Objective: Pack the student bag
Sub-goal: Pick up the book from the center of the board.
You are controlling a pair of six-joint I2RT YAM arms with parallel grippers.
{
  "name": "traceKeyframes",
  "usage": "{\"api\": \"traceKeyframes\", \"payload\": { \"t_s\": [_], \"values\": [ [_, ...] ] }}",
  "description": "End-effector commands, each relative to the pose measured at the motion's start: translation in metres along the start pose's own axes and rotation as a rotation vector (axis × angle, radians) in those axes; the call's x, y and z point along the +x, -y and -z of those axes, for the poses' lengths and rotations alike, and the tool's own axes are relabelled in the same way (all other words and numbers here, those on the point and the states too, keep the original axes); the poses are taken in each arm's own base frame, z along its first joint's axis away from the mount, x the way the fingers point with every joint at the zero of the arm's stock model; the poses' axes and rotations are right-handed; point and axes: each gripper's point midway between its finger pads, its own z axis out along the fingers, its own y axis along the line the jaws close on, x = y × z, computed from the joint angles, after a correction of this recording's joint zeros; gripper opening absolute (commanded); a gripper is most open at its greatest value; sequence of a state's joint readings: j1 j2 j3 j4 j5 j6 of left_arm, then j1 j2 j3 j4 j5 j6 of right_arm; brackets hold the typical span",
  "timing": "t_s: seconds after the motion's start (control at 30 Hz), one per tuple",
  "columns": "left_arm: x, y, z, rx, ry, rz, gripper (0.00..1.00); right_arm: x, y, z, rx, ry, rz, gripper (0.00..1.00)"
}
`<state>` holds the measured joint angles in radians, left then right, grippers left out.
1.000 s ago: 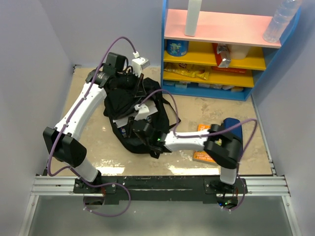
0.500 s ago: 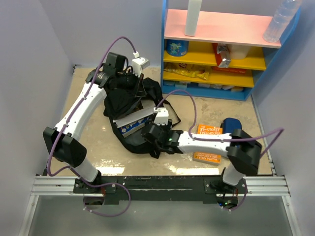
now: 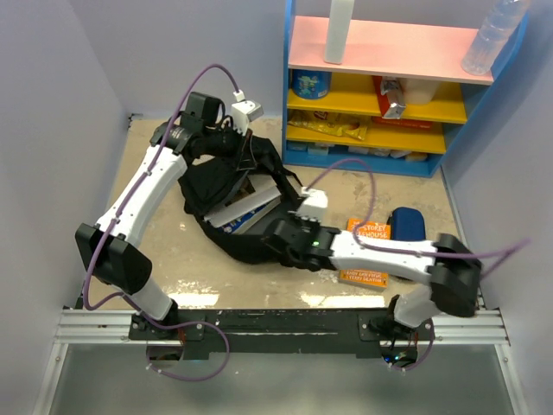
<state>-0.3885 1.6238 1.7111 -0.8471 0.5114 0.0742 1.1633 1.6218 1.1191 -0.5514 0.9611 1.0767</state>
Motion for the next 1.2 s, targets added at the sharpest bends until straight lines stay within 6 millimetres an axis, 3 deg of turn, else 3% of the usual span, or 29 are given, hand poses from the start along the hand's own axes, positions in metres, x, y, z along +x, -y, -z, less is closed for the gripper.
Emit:
{"api": "traceKeyframes", "payload": {
  "t_s": [0.0,0.03,0.13,0.23,0.27,0.33,0.37,0.43,0.47,0.5,0.6,0.73,0.83,0.97,1.17],
  "values": [
    [-0.034,0.012,0.020,0.025,0.119,-0.101,0.00,-0.037,0.056,0.010,0.027,0.076,-0.304,0.00],
    [-0.031,0.013,0.018,0.033,0.108,-0.106,0.00,-0.038,0.077,0.004,0.048,0.063,-0.359,0.00],
    [-0.005,0.011,0.008,0.071,0.006,-0.119,0.00,-0.048,0.077,0.003,-0.027,0.058,-0.430,0.00],
    [0.013,0.006,0.002,0.070,-0.060,-0.109,0.00,-0.049,0.062,0.005,-0.078,0.021,-0.376,0.00],
    [0.017,0.004,0.001,0.063,-0.063,-0.105,0.00,-0.040,0.057,0.000,-0.073,-0.009,-0.332,0.17],
    [0.000,0.002,0.009,0.035,0.018,-0.128,0.00,-0.034,0.046,0.001,-0.096,-0.061,-0.274,0.46],
    [-0.004,0.001,0.011,0.023,0.037,-0.132,0.00,-0.030,0.047,0.001,-0.085,-0.080,-0.251,0.65],
    [-0.012,-0.001,0.014,0.000,0.063,-0.149,0.00,-0.041,0.054,0.004,-0.054,-0.069,-0.277,0.82],
    [-0.014,-0.002,0.015,-0.005,0.062,-0.154,0.00,-0.045,0.066,0.009,-0.018,-0.071,-0.287,0.94],
    [-0.009,-0.005,0.011,-0.005,0.041,-0.154,0.00,-0.051,0.074,0.011,0.004,-0.062,-0.300,0.99],
    [0.006,-0.010,0.005,-0.007,-0.004,-0.163,0.00,-0.066,0.105,0.012,0.082,-0.073,-0.320,0.99],
    [0.021,-0.014,0.001,-0.011,-0.042,-0.169,0.00,-0.045,0.165,-0.004,0.260,-0.204,-0.311,0.99],
    [0.027,-0.016,0.004,-0.031,-0.049,-0.188,0.00,-0.014,0.185,0.000,0.329,-0.313,-0.282,0.99],
    [0.039,-0.014,0.005,-0.025,-0.065,-0.196,0.00,0.007,0.201,0.012,0.378,-0.357,-0.323,0.99],
    [0.039,-0.008,0.012,-0.003,-0.059,-0.213,0.00,0.038,0.225,0.037,0.476,-0.473,-0.303,0.99]
  ]
}}
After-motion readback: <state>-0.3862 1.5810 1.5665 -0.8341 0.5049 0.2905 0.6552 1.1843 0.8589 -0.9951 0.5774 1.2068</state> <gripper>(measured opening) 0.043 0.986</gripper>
